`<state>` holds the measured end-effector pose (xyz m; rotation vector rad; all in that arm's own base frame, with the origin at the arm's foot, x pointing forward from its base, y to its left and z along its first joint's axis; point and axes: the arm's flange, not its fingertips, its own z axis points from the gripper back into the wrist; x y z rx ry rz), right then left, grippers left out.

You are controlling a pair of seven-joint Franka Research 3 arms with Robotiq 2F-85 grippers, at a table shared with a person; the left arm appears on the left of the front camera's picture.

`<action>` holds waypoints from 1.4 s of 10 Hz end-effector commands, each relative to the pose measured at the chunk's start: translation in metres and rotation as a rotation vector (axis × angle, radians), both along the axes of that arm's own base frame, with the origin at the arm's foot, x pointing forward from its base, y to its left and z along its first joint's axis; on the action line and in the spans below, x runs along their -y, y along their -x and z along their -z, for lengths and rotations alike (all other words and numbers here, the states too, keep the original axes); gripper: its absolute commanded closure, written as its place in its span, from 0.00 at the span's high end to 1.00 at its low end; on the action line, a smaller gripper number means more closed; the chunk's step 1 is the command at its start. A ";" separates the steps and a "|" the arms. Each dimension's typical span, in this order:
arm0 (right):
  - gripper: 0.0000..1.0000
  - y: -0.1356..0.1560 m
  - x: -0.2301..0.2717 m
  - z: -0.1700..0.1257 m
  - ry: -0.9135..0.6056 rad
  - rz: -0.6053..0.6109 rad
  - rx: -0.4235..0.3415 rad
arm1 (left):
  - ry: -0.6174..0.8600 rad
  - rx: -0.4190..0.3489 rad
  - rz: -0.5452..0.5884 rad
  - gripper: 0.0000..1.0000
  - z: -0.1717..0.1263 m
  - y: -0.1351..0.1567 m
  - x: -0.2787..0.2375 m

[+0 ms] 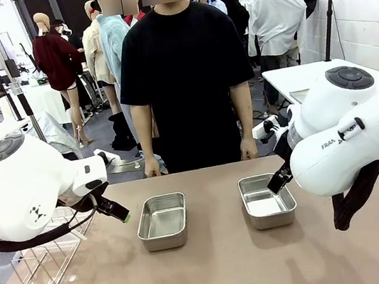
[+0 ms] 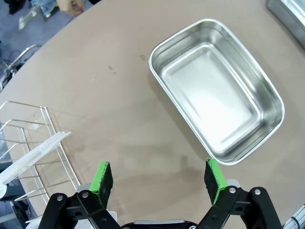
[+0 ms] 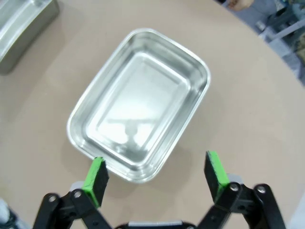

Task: Place the bread in airtight containers.
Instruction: Lift both Airtight Container.

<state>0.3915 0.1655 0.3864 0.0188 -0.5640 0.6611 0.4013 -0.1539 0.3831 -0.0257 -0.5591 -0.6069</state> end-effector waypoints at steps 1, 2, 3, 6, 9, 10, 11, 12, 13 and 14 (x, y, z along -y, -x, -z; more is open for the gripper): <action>1.00 0.011 0.009 -0.020 -0.007 -0.025 -0.044 | 0.045 -0.022 0.013 1.00 -0.032 0.011 -0.007; 1.00 0.017 0.015 -0.034 -0.039 -0.043 -0.037 | 0.083 -0.023 0.024 1.00 -0.049 0.017 -0.012; 1.00 0.020 0.026 -0.050 -0.075 -0.045 -0.025 | 0.117 -0.037 0.031 1.00 -0.064 0.020 -0.020; 1.00 0.032 0.062 -0.093 -0.133 -0.003 0.062 | 0.196 -0.189 0.148 1.00 -0.101 0.022 -0.049; 1.00 0.046 0.084 -0.109 -0.260 -0.065 0.075 | 0.227 -0.181 0.199 1.00 -0.127 0.025 -0.068; 1.00 0.052 0.095 -0.111 -0.295 -0.068 0.070 | 0.244 -0.179 0.219 1.00 -0.133 0.029 -0.073; 1.00 0.059 0.107 -0.112 -0.320 -0.055 0.078 | 0.284 -0.166 0.251 1.00 -0.139 0.032 -0.080; 1.00 0.062 0.117 -0.111 -0.346 -0.036 0.083 | 0.300 -0.142 0.249 1.00 -0.144 0.034 -0.086; 1.00 0.062 0.122 -0.107 -0.362 -0.037 0.076 | 0.298 -0.138 0.241 1.00 -0.144 0.033 -0.087; 1.00 0.059 0.122 -0.102 -0.361 -0.044 0.054 | 0.287 -0.151 0.252 1.00 -0.141 0.032 -0.084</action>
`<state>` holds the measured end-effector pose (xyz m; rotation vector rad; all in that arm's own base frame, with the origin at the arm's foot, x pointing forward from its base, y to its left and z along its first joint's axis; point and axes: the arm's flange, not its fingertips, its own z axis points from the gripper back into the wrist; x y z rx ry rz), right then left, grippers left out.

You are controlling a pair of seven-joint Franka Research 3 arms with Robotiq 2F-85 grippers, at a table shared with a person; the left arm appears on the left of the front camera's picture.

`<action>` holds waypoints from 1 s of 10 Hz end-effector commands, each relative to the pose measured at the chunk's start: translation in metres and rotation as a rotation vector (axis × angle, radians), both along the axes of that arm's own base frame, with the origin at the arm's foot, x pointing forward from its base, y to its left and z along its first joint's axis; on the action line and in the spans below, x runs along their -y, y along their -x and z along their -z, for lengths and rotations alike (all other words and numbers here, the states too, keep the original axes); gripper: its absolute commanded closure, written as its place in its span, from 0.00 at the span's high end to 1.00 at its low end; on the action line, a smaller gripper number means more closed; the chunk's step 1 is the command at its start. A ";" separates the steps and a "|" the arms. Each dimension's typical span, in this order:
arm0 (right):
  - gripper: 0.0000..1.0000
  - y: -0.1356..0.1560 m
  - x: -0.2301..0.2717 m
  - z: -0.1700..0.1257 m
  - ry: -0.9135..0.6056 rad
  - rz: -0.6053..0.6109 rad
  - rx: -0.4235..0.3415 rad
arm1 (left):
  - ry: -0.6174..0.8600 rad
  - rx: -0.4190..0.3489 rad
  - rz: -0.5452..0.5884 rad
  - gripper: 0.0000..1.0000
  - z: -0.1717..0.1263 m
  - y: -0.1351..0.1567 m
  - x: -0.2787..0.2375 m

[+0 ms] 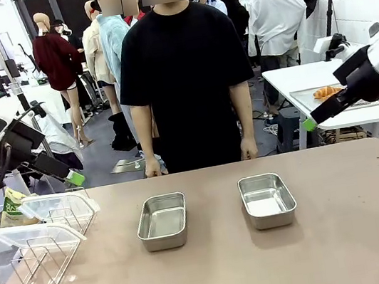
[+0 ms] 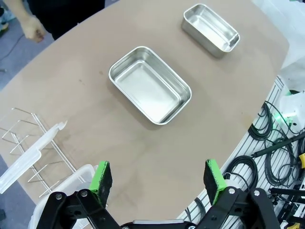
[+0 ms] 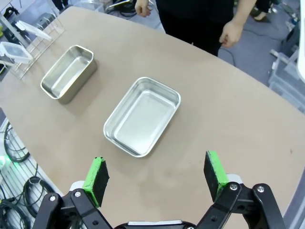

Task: Place the bread in airtight containers.
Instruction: Lift both Airtight Container.

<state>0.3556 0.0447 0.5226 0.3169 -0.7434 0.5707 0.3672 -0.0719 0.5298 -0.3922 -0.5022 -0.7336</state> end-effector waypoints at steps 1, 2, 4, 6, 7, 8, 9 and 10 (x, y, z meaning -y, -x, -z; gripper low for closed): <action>1.00 0.021 0.000 0.037 -0.020 -0.051 -0.026 | 0.019 -0.011 0.035 1.00 0.008 -0.003 0.000; 1.00 0.019 0.000 0.039 -0.020 -0.065 -0.015 | 0.024 -0.004 0.034 1.00 0.009 -0.004 0.001; 1.00 -0.001 0.003 0.004 -0.004 -0.006 -0.014 | 0.004 -0.009 0.008 1.00 0.004 -0.001 0.001; 1.00 -0.001 0.003 0.004 -0.004 -0.006 -0.014 | 0.004 -0.009 0.008 1.00 0.004 -0.001 0.001; 1.00 -0.001 0.003 0.004 -0.004 -0.006 -0.014 | 0.004 -0.009 0.008 1.00 0.004 -0.001 0.001; 1.00 -0.001 0.003 0.004 -0.004 -0.006 -0.014 | 0.004 -0.009 0.008 1.00 0.004 -0.001 0.001; 1.00 -0.001 0.003 0.004 -0.004 -0.006 -0.014 | 0.004 -0.009 0.008 1.00 0.004 -0.001 0.001; 1.00 -0.001 0.003 0.004 -0.004 -0.006 -0.014 | 0.004 -0.009 0.008 1.00 0.004 -0.001 0.001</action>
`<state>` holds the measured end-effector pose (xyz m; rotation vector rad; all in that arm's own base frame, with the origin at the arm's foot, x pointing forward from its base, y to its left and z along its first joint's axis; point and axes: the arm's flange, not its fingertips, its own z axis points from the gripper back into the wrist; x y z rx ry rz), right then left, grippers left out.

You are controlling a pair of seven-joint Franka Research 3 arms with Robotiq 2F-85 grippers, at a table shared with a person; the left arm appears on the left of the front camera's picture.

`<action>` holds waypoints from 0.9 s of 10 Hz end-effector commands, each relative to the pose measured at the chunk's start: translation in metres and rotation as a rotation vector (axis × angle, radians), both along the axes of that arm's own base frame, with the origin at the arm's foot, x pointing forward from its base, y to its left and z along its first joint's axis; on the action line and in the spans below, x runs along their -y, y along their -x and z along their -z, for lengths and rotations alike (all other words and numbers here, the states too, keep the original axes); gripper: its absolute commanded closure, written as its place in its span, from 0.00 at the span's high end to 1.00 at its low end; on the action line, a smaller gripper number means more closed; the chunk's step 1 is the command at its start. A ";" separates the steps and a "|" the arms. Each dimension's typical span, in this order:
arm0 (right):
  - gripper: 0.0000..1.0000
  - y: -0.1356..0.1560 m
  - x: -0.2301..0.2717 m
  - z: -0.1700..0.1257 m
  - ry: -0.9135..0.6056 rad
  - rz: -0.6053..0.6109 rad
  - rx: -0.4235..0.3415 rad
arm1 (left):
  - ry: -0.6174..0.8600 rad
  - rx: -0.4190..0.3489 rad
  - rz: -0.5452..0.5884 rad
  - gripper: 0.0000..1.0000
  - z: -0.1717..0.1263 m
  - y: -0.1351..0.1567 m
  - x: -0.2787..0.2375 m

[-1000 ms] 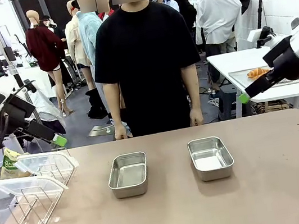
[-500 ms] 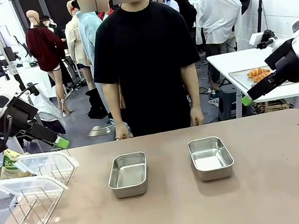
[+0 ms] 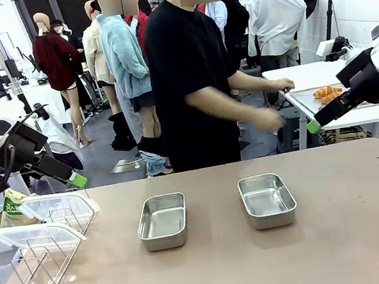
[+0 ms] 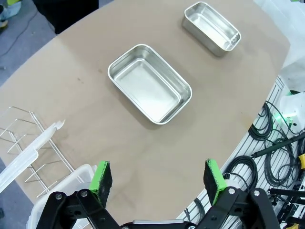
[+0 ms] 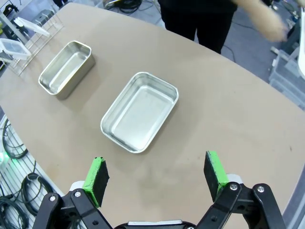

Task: Place the bread in airtight containers.
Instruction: Lift both Airtight Container.

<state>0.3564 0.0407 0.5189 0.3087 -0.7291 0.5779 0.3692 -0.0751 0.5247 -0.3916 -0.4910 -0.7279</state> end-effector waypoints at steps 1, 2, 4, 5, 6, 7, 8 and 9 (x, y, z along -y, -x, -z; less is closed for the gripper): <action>1.00 0.000 -0.001 0.000 -0.018 -0.002 -0.005 | 0.007 0.002 0.012 1.00 -0.001 0.001 -0.002; 1.00 0.000 -0.001 0.000 -0.018 -0.002 -0.005 | 0.007 0.002 0.012 1.00 -0.001 0.001 -0.002; 1.00 0.000 -0.001 0.000 -0.018 -0.002 -0.005 | 0.007 0.002 0.012 1.00 -0.001 0.001 -0.002; 1.00 0.000 -0.001 0.000 -0.018 -0.002 -0.005 | 0.007 0.002 0.012 1.00 -0.001 0.001 -0.002; 1.00 0.000 -0.001 0.000 -0.018 -0.002 -0.005 | 0.007 0.002 0.012 1.00 -0.001 0.001 -0.002; 1.00 0.000 -0.001 0.000 -0.018 -0.002 -0.005 | 0.007 0.002 0.012 1.00 -0.001 0.001 -0.002; 1.00 0.000 -0.001 0.000 -0.018 -0.002 -0.005 | 0.007 0.002 0.012 1.00 -0.001 0.001 -0.002; 1.00 0.000 -0.001 0.000 -0.018 -0.002 -0.005 | 0.007 0.002 0.012 1.00 -0.001 0.001 -0.002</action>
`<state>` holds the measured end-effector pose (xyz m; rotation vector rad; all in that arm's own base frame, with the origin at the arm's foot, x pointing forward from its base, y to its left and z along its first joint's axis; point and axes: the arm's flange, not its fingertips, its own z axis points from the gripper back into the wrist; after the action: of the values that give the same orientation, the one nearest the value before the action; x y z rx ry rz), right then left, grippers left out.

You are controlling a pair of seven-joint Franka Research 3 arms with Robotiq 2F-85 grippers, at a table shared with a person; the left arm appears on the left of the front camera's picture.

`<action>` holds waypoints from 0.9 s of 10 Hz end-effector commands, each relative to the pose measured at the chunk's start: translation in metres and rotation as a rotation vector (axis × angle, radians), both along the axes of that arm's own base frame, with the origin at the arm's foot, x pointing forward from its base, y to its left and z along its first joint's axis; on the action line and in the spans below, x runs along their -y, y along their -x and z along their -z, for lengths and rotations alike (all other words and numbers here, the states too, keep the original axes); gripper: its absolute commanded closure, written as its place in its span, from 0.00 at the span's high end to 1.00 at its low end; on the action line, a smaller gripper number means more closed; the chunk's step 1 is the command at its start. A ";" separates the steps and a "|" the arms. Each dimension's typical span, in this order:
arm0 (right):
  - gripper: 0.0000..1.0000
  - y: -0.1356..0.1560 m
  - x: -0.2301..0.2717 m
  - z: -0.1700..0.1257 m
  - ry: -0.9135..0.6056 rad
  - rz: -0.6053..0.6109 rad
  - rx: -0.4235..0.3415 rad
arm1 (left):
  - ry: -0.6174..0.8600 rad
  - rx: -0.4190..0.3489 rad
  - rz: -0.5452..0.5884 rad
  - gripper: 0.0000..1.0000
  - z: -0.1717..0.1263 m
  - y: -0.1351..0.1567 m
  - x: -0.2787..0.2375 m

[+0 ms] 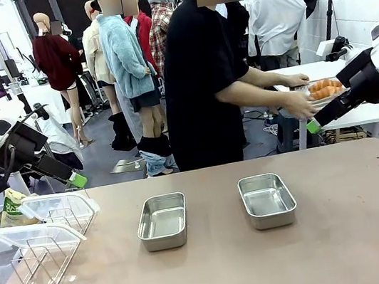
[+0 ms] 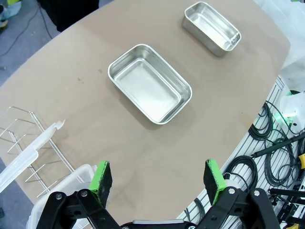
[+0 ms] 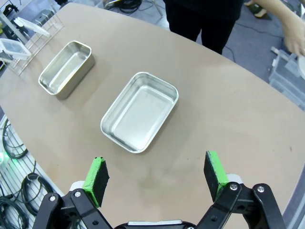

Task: Place the bread in airtight containers.
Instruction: Lift both Airtight Container.

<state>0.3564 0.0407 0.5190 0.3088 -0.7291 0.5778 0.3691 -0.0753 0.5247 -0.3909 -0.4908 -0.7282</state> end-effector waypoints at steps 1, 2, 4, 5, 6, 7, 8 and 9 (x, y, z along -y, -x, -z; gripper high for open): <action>1.00 0.000 -0.001 0.000 -0.018 -0.002 -0.005 | 0.008 0.002 0.012 1.00 -0.001 0.001 -0.002; 1.00 0.000 -0.001 0.000 -0.018 -0.002 -0.005 | 0.008 0.002 0.012 1.00 -0.001 0.001 -0.002; 1.00 0.000 -0.001 0.000 -0.018 -0.002 -0.005 | 0.008 0.002 0.012 1.00 -0.001 0.001 -0.002; 1.00 0.000 -0.001 0.000 -0.018 -0.002 -0.005 | 0.008 0.002 0.012 1.00 -0.001 0.001 -0.002; 1.00 0.000 -0.001 0.000 -0.018 -0.002 -0.005 | 0.008 0.002 0.012 1.00 -0.001 0.001 -0.002; 1.00 0.000 -0.001 0.000 -0.018 -0.002 -0.005 | 0.008 0.002 0.012 1.00 -0.001 0.001 -0.002; 1.00 0.000 -0.001 0.000 -0.018 -0.002 -0.005 | 0.008 0.002 0.012 1.00 -0.001 0.001 -0.002; 1.00 0.000 -0.001 0.000 -0.018 -0.002 -0.005 | 0.008 0.002 0.012 1.00 -0.001 0.001 -0.002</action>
<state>0.3564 0.0407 0.5190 0.3088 -0.7291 0.5778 0.3691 -0.0753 0.5247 -0.3904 -0.4908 -0.7282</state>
